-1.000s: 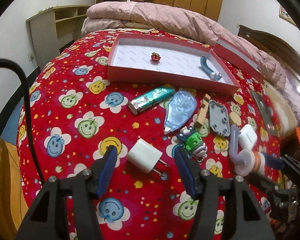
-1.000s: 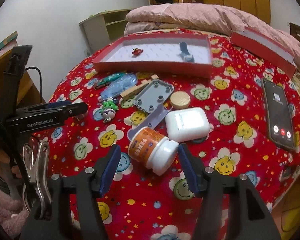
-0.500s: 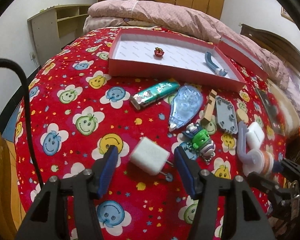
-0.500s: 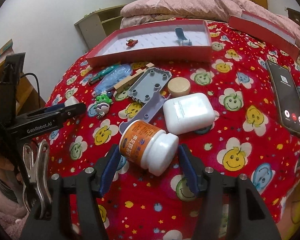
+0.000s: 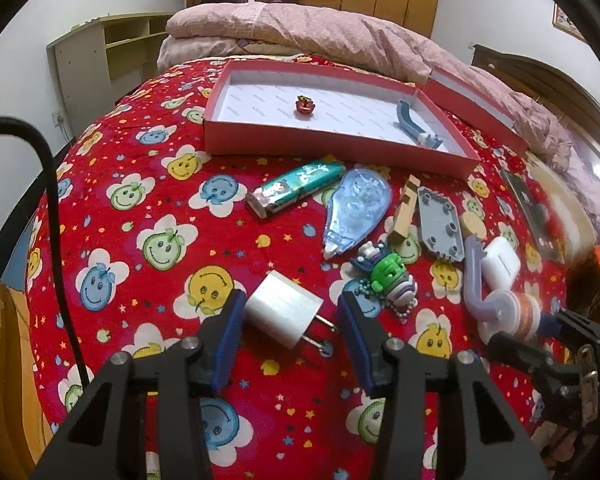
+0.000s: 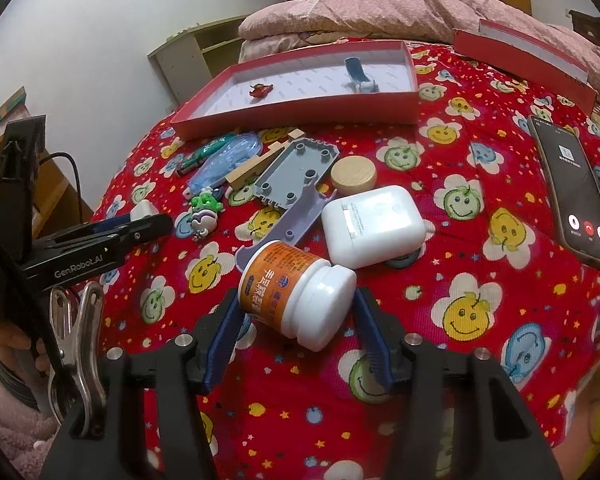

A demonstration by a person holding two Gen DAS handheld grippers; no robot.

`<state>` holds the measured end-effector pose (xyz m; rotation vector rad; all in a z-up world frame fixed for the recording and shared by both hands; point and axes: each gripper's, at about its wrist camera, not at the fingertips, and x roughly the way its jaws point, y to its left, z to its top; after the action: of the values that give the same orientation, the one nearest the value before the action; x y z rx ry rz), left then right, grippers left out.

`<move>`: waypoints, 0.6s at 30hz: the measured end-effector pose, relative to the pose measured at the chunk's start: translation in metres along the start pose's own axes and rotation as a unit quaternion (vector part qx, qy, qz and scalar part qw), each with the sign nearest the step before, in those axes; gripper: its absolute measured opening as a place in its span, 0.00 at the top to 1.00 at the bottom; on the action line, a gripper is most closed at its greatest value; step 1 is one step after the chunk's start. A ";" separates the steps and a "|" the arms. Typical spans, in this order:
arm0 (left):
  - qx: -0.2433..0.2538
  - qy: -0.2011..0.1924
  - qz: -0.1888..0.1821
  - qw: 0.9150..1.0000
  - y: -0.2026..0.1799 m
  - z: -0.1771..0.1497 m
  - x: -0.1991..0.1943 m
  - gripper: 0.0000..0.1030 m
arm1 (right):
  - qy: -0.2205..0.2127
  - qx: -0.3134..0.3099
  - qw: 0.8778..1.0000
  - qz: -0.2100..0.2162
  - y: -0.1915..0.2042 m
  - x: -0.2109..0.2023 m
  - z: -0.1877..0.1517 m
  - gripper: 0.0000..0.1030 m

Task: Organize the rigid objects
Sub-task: 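Grasp white charger plug with left tool while right tool grasps white-orange jar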

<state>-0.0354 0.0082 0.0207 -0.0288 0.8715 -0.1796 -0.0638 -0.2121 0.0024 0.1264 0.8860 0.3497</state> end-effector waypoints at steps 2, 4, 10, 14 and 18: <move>0.001 -0.003 -0.001 1.000 0.000 0.000 -0.003 0.52 | -0.001 -0.001 1.000 -0.001 0.000 0.000 0.000 0.45; 0.002 -0.006 -0.001 1.000 0.000 0.001 -0.005 0.52 | -0.003 -0.001 1.000 -0.002 0.000 -0.002 0.000 0.45; 0.000 -0.016 -0.002 1.000 0.001 0.004 -0.013 0.52 | -0.015 -0.006 1.000 -0.003 0.004 -0.010 0.001 0.45; -0.003 -0.020 -0.004 1.000 0.001 0.006 -0.016 0.52 | -0.021 -0.008 1.000 -0.001 0.006 -0.013 0.002 0.45; -0.006 -0.021 -0.005 1.000 0.003 0.006 -0.018 0.52 | -0.022 -0.006 1.000 0.001 0.006 -0.013 0.003 0.45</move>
<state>-0.0419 0.0138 0.0383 -0.0484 0.8311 -0.1823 -0.0706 -0.2113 0.0158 0.1239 0.8394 0.3517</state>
